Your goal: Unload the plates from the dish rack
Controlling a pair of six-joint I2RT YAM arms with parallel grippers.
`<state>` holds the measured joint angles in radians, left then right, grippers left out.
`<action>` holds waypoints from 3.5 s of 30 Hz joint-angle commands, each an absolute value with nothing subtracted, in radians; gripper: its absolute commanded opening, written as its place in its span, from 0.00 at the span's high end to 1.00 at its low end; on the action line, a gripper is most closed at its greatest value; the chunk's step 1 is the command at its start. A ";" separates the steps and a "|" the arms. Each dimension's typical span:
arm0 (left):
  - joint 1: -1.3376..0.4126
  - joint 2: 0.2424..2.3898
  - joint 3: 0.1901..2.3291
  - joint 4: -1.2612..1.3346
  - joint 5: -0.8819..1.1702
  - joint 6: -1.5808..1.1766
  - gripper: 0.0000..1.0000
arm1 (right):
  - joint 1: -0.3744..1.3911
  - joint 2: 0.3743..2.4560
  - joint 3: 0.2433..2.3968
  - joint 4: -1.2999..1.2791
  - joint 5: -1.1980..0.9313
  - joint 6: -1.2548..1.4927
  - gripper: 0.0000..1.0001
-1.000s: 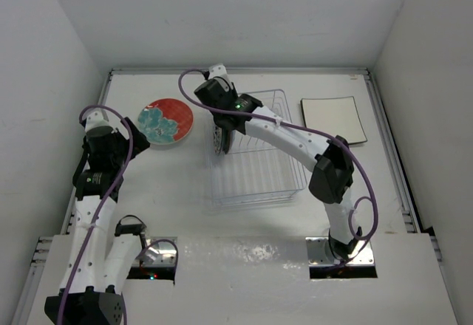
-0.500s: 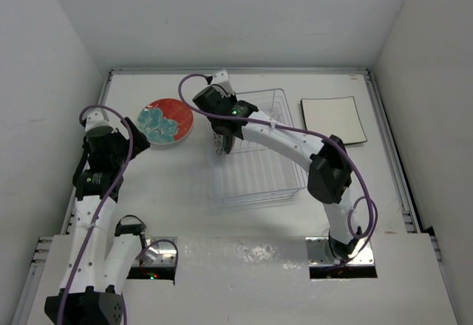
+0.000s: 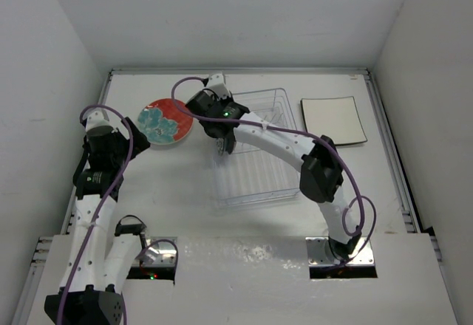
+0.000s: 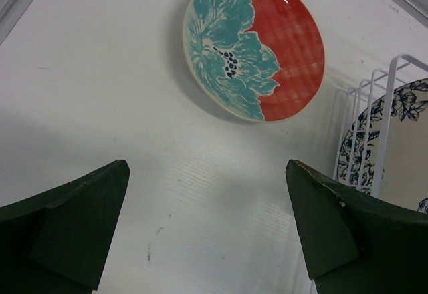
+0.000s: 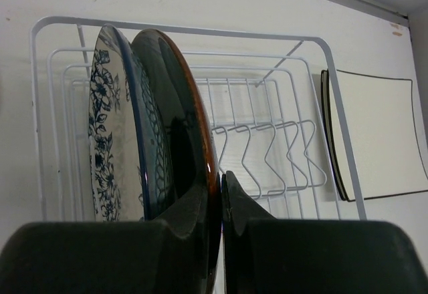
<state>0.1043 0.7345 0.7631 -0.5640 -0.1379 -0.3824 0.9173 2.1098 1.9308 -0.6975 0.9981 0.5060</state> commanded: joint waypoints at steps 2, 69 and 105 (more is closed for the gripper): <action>0.094 0.738 0.788 -0.525 -0.138 -0.376 0.00 | 0.916 2.086 2.051 -0.643 1.193 0.537 1.00; 0.095 0.583 0.664 -0.082 1.040 -0.627 0.38 | 0.910 1.253 1.519 -0.221 -0.031 0.563 1.00; 0.094 0.503 0.850 -0.704 -0.170 -0.957 1.00 | 0.741 1.052 1.270 -0.360 0.133 0.531 0.01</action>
